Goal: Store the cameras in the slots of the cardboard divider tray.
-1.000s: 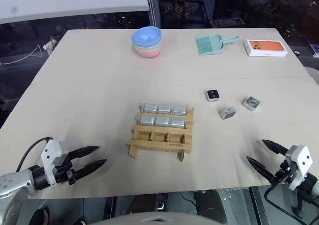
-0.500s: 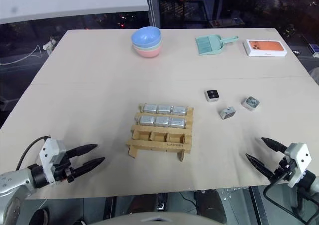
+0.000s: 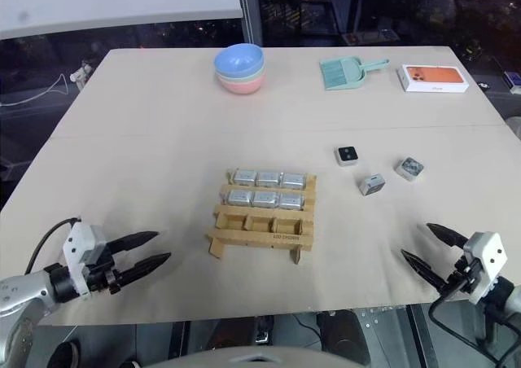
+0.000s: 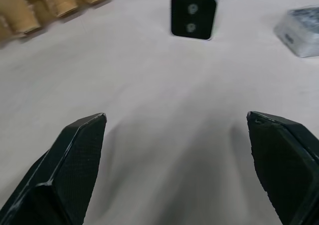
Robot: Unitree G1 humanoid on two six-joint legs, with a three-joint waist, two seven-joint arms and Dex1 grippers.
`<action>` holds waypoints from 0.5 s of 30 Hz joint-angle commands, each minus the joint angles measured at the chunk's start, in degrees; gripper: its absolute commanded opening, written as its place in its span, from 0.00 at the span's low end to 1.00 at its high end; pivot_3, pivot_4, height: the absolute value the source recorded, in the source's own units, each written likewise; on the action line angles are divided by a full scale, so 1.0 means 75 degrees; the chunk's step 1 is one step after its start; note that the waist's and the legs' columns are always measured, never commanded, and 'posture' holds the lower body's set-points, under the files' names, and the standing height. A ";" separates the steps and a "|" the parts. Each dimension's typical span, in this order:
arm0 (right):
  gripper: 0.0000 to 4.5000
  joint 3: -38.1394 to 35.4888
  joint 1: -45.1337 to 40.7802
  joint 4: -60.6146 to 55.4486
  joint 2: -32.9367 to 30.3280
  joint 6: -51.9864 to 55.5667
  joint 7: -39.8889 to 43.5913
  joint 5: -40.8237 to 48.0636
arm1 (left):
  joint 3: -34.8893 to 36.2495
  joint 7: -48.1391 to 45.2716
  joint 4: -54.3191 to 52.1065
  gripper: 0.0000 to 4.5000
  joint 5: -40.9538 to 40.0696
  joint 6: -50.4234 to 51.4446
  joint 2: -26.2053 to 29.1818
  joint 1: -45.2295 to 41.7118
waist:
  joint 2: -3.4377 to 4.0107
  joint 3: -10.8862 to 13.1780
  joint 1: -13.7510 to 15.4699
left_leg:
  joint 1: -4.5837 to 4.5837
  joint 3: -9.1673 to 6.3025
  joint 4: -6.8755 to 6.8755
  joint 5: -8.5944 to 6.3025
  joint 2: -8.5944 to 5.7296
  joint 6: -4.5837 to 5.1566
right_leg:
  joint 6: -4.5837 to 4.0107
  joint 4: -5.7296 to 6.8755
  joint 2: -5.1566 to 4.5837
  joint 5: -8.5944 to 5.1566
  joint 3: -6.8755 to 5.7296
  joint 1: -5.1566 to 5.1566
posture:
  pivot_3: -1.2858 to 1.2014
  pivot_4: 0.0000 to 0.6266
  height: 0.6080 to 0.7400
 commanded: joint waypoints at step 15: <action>1.00 0.0552 -0.3968 0.1413 -0.0888 0.2901 -0.2260 -0.0887 | 0.0737 -0.0991 -0.1559 0.68 -0.2664 0.2461 0.2005 -0.1962 | 0.0004 0.0005 -0.0026 | -0.0016 0.0013 0.0009 0.0001 -0.0012 0.0001 | -0.0032 0.0002 0.0008 0.0020 0.0006 -0.0004 | 0.52 0.24 1.00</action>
